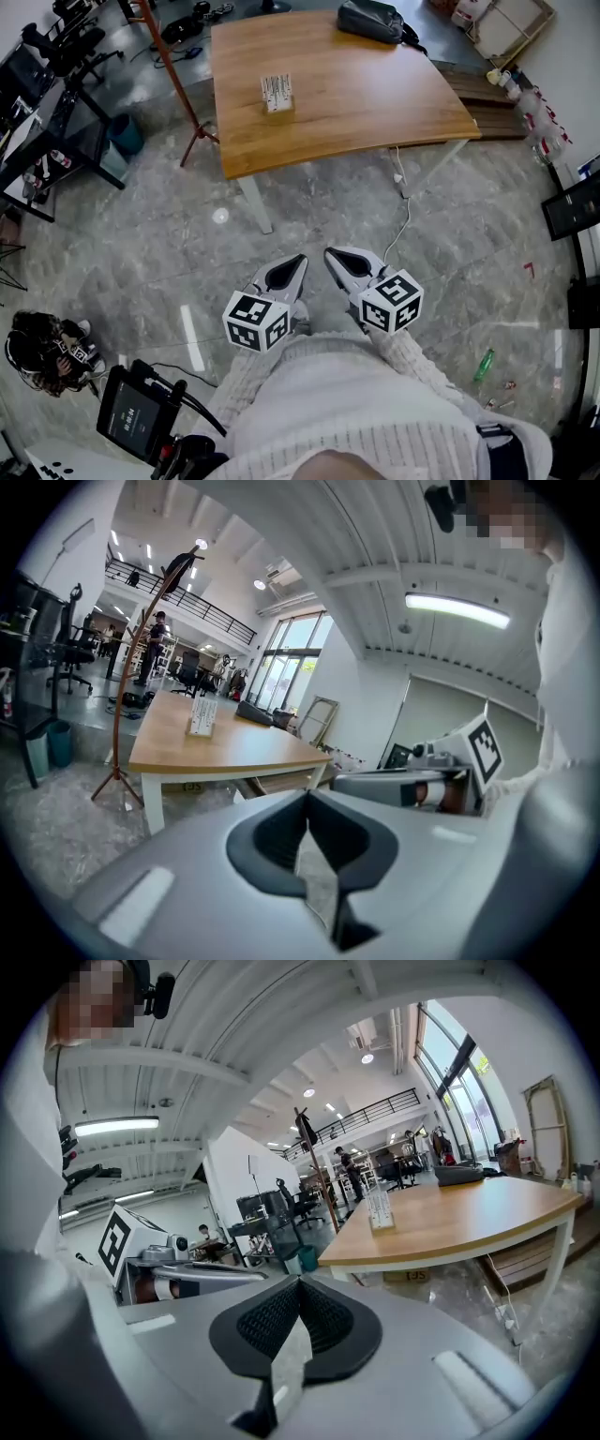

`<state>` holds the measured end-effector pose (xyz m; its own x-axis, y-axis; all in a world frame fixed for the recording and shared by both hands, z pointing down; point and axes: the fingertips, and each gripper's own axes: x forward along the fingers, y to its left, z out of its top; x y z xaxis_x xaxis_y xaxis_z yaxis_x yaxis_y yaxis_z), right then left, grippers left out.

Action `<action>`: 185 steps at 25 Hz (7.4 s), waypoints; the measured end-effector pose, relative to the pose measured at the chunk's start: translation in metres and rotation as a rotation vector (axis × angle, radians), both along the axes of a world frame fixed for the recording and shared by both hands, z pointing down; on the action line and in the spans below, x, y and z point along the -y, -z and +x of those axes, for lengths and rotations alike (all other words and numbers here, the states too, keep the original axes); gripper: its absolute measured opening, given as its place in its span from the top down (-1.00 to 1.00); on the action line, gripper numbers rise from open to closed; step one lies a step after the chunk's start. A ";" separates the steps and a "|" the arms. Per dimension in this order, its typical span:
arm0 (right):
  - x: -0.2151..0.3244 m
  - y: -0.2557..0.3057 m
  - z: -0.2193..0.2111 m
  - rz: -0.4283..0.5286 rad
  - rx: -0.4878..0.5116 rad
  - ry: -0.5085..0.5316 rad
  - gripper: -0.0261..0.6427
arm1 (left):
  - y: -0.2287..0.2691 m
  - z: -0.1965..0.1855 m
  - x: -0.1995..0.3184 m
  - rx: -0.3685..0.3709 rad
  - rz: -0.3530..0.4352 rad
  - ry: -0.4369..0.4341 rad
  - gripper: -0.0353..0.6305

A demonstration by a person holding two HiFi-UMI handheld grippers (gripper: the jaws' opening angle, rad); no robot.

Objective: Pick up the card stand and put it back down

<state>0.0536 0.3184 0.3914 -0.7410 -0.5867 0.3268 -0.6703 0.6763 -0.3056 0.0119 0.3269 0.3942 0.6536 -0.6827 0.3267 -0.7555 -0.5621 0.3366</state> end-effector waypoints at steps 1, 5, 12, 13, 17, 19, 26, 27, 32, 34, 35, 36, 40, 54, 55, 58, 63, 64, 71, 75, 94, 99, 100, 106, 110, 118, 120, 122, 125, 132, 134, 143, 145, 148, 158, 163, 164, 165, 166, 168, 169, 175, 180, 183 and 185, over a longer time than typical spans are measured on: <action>0.007 -0.003 -0.004 -0.002 0.001 0.000 0.92 | -0.003 -0.005 0.008 0.004 -0.001 0.000 0.87; 0.039 -0.006 -0.010 -0.002 0.003 -0.006 0.92 | -0.008 -0.019 0.036 0.006 -0.012 0.011 0.87; 0.113 -0.001 -0.029 0.021 0.039 0.032 0.92 | -0.009 -0.034 0.108 -0.001 -0.005 0.043 0.87; 0.124 -0.003 -0.033 0.016 0.042 0.041 0.92 | -0.010 -0.035 0.120 0.001 -0.004 0.041 0.87; 0.183 -0.011 -0.039 0.008 0.041 0.070 0.92 | -0.017 -0.043 0.177 0.009 -0.009 0.039 0.87; 0.220 -0.011 -0.037 0.015 0.033 0.072 0.92 | -0.019 -0.045 0.211 0.003 -0.013 0.040 0.87; 0.321 0.001 -0.040 0.027 0.028 0.140 0.92 | -0.011 -0.039 0.310 -0.021 -0.011 0.077 0.87; 0.334 0.001 -0.044 0.027 0.029 0.159 0.92 | -0.012 -0.040 0.325 -0.023 -0.011 0.087 0.87; 0.378 -0.002 -0.057 0.008 0.046 0.229 0.92 | -0.018 -0.047 0.371 -0.031 -0.020 0.131 0.87; 0.389 -0.005 -0.059 0.002 0.047 0.234 0.92 | -0.021 -0.048 0.382 -0.033 -0.025 0.136 0.87; 0.394 -0.007 -0.059 -0.003 0.048 0.234 0.92 | -0.022 -0.049 0.386 -0.031 -0.028 0.137 0.87; 0.397 -0.009 -0.059 -0.010 0.051 0.234 0.92 | -0.023 -0.050 0.389 -0.030 -0.031 0.140 0.87; 0.405 -0.016 -0.057 -0.043 0.057 0.230 0.92 | -0.031 -0.054 0.397 -0.041 -0.062 0.156 0.87; 0.432 -0.019 -0.079 -0.047 0.035 0.221 0.92 | -0.035 -0.075 0.435 -0.017 -0.115 0.100 0.87; 0.434 -0.021 -0.081 -0.046 0.028 0.227 0.92 | -0.036 -0.076 0.437 -0.022 -0.119 0.103 0.87; 0.434 -0.027 -0.083 -0.058 0.022 0.238 0.92 | -0.041 -0.077 0.438 -0.027 -0.129 0.101 0.87; 0.439 -0.043 -0.085 -0.074 0.002 0.254 0.92 | -0.055 -0.075 0.445 -0.028 -0.140 0.050 0.87; 0.441 -0.048 -0.086 -0.079 -0.001 0.255 0.92 | -0.061 -0.075 0.447 -0.026 -0.147 0.037 0.87; 0.448 -0.071 -0.078 -0.104 -0.040 0.246 0.82 | -0.083 -0.083 0.452 0.029 -0.151 0.027 0.87; 0.451 -0.077 -0.074 -0.110 -0.070 0.238 0.71 | -0.083 -0.098 0.456 0.097 -0.127 0.087 0.64; 0.487 -0.124 -0.086 0.010 -0.331 0.365 0.14 | -0.119 -0.086 0.490 0.353 -0.034 -0.057 0.10; 0.489 -0.128 -0.088 0.042 -0.394 0.418 0.14 | -0.124 -0.082 0.492 0.416 -0.028 -0.103 0.07; 0.490 -0.129 -0.089 0.052 -0.402 0.427 0.14 | -0.125 -0.083 0.492 0.430 -0.030 -0.109 0.07; 0.492 -0.130 -0.094 0.056 -0.401 0.418 0.18 | -0.128 -0.086 0.491 0.469 -0.037 -0.105 0.12; 0.494 -0.130 -0.098 0.047 -0.384 0.399 0.27 | -0.129 -0.089 0.493 0.475 -0.045 -0.091 0.22; 0.492 -0.129 -0.096 0.032 -0.402 0.380 0.29 | -0.128 -0.088 0.493 0.471 -0.046 -0.099 0.23; 0.492 -0.130 -0.096 0.030 -0.413 0.383 0.29 | -0.128 -0.087 0.493 0.465 -0.047 -0.104 0.23; 0.493 -0.128 -0.095 0.033 -0.417 0.383 0.30 | -0.127 -0.086 0.494 0.457 -0.047 -0.105 0.23; 0.493 -0.123 -0.094 0.031 -0.414 0.374 0.30 | -0.120 -0.085 0.495 0.448 -0.033 -0.106 0.23; 0.487 -0.082 -0.089 0.068 -0.407 0.366 0.31 | -0.082 -0.080 0.489 0.410 -0.001 -0.106 0.22; 0.489 -0.069 -0.085 0.083 -0.406 0.360 0.31 | -0.069 -0.076 0.491 0.424 0.011 -0.113 0.22; 0.482 -0.010 -0.070 0.170 -0.407 0.336 0.33 | -0.011 -0.062 0.485 0.428 0.070 -0.114 0.22; 0.479 0.001 -0.068 0.185 -0.402 0.332 0.33 | 0.000 -0.060 0.482 0.428 0.081 -0.109 0.22; 0.476 0.014 -0.066 0.201 -0.399 0.325 0.33 | 0.013 -0.058 0.479 0.421 0.101 -0.109 0.22; 0.462 0.048 -0.065 0.252 -0.399 0.329 0.33 | 0.046 -0.058 0.466 0.374 0.150 -0.084 0.21; 0.465 0.054 -0.062 0.264 -0.376 0.324 0.33 | 0.053 -0.056 0.469 0.368 0.165 -0.076 0.21; 0.466 0.054 -0.062 0.265 -0.374 0.323 0.33 | 0.054 -0.056 0.470 0.370 0.166 -0.072 0.21; 0.467 0.055 -0.062 0.267 -0.373 0.322 0.33 | 0.054 -0.056 0.471 0.370 0.167 -0.069 0.21; 0.467 0.055 -0.063 0.269 -0.374 0.321 0.33 | 0.054 -0.057 0.471 0.369 0.165 -0.067 0.21; 0.467 0.055 -0.065 0.276 -0.375 0.319 0.33 | 0.054 -0.059 0.471 0.360 0.162 -0.060 0.21; 0.467 0.056 -0.066 0.281 -0.374 0.317 0.33 | 0.054 -0.059 0.471 0.355 0.161 -0.056 0.21; 0.468 0.055 -0.063 0.269 -0.367 0.316 0.33 | 0.054 -0.057 0.472 0.352 0.163 -0.056 0.20; 0.466 0.053 -0.061 0.263 -0.366 0.311 0.33 | 0.051 -0.055 0.471 0.358 0.164 -0.064 0.21; 0.466 0.053 -0.061 0.263 -0.359 0.308 0.33 | 0.052 -0.055 0.471 0.361 0.168 -0.058 0.20; 0.466 0.054 -0.061 0.261 -0.352 0.307 0.33 | 0.053 -0.055 0.471 0.370 0.174 -0.056 0.20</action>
<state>-0.0072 -0.1479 0.3378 -0.7632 -0.4552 0.4586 -0.4612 0.8808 0.1070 -0.0429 -0.1438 0.3410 0.5511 -0.7152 0.4299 -0.7744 -0.6302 -0.0558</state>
